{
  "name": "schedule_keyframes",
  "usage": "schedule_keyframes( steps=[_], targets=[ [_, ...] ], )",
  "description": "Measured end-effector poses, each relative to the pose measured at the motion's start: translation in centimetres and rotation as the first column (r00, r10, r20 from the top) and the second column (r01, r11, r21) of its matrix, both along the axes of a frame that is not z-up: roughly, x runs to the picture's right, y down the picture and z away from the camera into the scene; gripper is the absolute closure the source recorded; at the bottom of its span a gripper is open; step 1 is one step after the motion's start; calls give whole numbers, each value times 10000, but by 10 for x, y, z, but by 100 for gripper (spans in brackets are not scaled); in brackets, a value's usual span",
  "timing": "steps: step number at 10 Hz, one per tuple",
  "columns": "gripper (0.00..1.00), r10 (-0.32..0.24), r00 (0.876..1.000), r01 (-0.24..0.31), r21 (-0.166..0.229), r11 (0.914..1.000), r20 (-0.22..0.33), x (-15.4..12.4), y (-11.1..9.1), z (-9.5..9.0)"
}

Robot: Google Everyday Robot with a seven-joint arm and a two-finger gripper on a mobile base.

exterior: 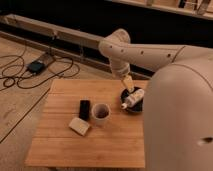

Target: Wipe the white sponge on the table

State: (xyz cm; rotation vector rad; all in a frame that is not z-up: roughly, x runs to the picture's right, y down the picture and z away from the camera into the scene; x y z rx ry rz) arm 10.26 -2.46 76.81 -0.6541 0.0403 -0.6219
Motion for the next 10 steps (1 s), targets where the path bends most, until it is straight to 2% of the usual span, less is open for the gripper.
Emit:
schedule_keyframes(
  steps=[1,3,6,7,8,10],
  targets=[
    [20,-72,10000,72,3,10000,56,-1,0,0],
    [20,-693,9954,692,46,9976,654,-25,-3,-1],
    [20,-1712,9677,1724,97,9850,1849,-78,5,-9],
    [20,-2006,9508,2032,134,9790,2362,-102,12,-13],
    [20,-2311,9283,2372,147,9714,2913,-127,24,-20],
    [20,-2725,8923,2864,152,9580,3600,-158,46,-28]
  ],
)
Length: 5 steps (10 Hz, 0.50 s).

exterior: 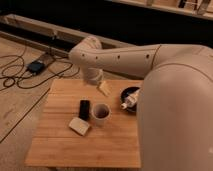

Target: Wipe the white sponge on the table

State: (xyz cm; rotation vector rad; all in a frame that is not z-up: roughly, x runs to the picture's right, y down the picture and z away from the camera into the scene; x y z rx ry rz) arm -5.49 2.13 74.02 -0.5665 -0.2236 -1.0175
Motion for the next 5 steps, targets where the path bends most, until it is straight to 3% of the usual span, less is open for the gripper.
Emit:
schedule_keyframes(
  steps=[2,5],
  targets=[
    [20,-655,9960,672,-261,9974,613,-26,35,-5],
    [20,-1199,9895,1247,-573,9905,812,-42,78,-5]
  ],
)
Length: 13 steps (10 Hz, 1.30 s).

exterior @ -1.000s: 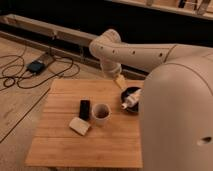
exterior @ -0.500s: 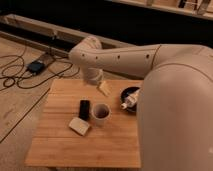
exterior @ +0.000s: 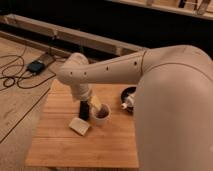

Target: Wipe the white sponge on the table

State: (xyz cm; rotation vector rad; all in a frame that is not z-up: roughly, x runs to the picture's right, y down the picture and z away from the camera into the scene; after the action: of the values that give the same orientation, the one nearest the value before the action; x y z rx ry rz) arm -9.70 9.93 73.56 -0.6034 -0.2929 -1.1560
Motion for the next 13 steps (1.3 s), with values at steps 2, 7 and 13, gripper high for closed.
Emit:
schedule_keyframes(
  steps=[2,7,13],
  targets=[
    [20,-156,9998,154,-173,9997,-81,-7,24,-2],
    [20,-360,9990,345,-530,9980,-263,-29,68,-26],
    [20,-364,9990,349,-512,9981,-277,-28,68,-25]
  ],
)
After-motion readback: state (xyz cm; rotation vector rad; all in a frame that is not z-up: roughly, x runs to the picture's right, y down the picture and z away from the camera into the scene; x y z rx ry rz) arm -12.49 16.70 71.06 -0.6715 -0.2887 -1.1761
